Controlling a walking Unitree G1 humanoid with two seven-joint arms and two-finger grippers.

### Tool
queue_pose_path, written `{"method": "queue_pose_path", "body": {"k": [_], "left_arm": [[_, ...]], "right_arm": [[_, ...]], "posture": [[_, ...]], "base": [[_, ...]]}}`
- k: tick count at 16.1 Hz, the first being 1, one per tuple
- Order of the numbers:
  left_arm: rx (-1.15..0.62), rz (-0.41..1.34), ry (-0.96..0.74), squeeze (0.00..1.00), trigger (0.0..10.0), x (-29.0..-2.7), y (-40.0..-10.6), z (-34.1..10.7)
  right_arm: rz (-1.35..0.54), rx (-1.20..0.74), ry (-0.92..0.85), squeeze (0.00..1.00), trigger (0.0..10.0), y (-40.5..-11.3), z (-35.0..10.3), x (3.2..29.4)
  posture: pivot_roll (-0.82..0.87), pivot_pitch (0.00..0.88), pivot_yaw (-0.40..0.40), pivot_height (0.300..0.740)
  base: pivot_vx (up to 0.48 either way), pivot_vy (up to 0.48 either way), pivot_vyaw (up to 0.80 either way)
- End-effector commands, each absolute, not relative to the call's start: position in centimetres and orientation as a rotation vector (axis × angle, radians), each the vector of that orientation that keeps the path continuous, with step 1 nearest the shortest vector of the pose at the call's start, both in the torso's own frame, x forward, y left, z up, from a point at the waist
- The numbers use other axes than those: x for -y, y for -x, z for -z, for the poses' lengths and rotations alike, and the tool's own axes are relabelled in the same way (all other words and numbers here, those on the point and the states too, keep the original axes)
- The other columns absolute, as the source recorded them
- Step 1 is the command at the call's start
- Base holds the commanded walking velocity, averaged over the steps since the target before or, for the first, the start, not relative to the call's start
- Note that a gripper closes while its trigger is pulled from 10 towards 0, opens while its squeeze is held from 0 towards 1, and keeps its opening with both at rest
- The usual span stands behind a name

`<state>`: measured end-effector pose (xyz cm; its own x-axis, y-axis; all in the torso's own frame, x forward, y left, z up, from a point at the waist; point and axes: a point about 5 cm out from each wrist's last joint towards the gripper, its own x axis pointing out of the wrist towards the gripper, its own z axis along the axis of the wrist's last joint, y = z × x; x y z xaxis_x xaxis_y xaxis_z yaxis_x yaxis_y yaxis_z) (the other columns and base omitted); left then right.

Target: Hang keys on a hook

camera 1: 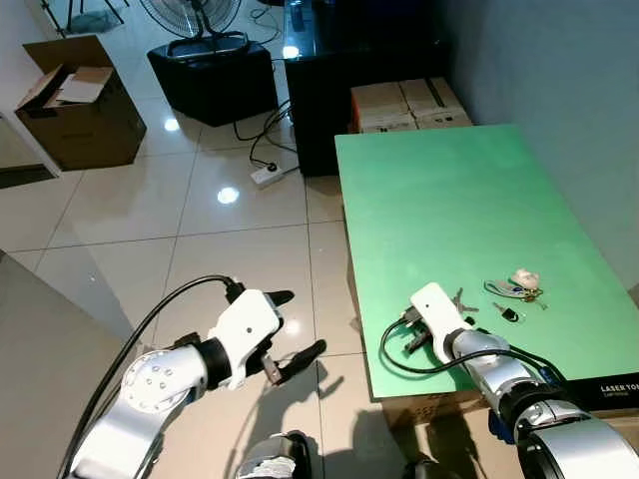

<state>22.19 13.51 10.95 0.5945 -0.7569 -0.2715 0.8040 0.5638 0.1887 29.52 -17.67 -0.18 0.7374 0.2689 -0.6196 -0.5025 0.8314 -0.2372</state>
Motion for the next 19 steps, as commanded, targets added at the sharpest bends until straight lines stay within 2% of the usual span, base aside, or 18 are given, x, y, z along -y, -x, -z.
{"method": "queue_pose_path", "body": {"k": [1, 3, 5, 7, 9, 12, 14, 15, 18, 19], "left_arm": [[-0.162, 0.910, -0.328, 0.00, 10.0, -13.7, -22.5, -10.9], [-0.149, 0.896, -0.333, 0.00, 10.0, -13.7, -22.8, -10.9], [-0.142, 0.893, -0.327, 0.00, 10.0, -13.6, -22.9, -10.9], [-0.129, 0.905, -0.312, 0.00, 10.0, -13.1, -23.1, -10.9], [-0.116, 0.915, -0.310, 0.00, 10.0, -12.6, -23.2, -11.0], [-0.111, 0.907, -0.313, 0.00, 10.0, -13.0, -23.2, -11.0], [-0.111, 0.899, -0.325, 0.00, 10.0, -13.3, -23.3, -11.0], [-0.112, 0.899, -0.339, 0.00, 10.0, -13.5, -23.1, -11.0], [-0.119, 0.890, -0.336, 0.00, 10.0, -13.5, -22.9, -10.7], [-0.119, 0.888, -0.333, 0.00, 10.0, -13.5, -22.9, -10.6]], "right_arm": [[-0.373, -0.571, 0.360, 0.00, 0.0, -29.6, 0.0, 18.0], [-0.208, -0.470, 0.203, 0.00, 0.0, -30.3, -1.0, 18.5], [-0.141, -0.353, 0.164, 0.00, 0.0, -30.9, -2.2, 18.3], [-0.117, -0.227, 0.237, 0.00, 0.0, -31.4, -3.5, 17.7], [-0.016, -0.144, 0.265, 0.00, 0.0, -31.6, -4.4, 18.0], [0.075, -0.102, 0.243, 0.00, 0.0, -31.3, -4.7, 18.1], [-0.059, -0.194, 0.227, 0.00, 0.0, -31.0, -3.6, 16.8], [-0.222, -0.285, 0.290, 0.00, 9.6, -30.0, -2.4, 15.9], [-0.382, -0.372, 0.335, 0.00, 10.0, -28.3, -1.6, 15.6], [-0.427, -0.408, 0.336, 0.78, 10.0, -27.8, -1.4, 15.3]], "posture": [[0.07, 0.083, 0.101, 0.740], [0.05, 0.082, 0.107, 0.740], [0.04, 0.081, 0.108, 0.740], [0.03, 0.077, 0.114, 0.740], [0.03, 0.073, 0.114, 0.740], [0.04, 0.068, 0.112, 0.740], [0.04, 0.071, 0.111, 0.740], [0.04, 0.070, 0.100, 0.740], [0.03, 0.070, 0.089, 0.740], [0.02, 0.068, 0.086, 0.740]], "base": [[0.000, 0.000, 0.00], [0.000, 0.000, 0.00], [0.000, 0.000, 0.00], [0.000, 0.000, 0.00], [0.000, 0.000, 0.00], [0.000, 0.000, 0.00], [0.000, 0.000, 0.00], [0.000, 0.000, 0.00], [0.000, 0.000, 0.00], [0.000, 0.000, 0.00]]}}
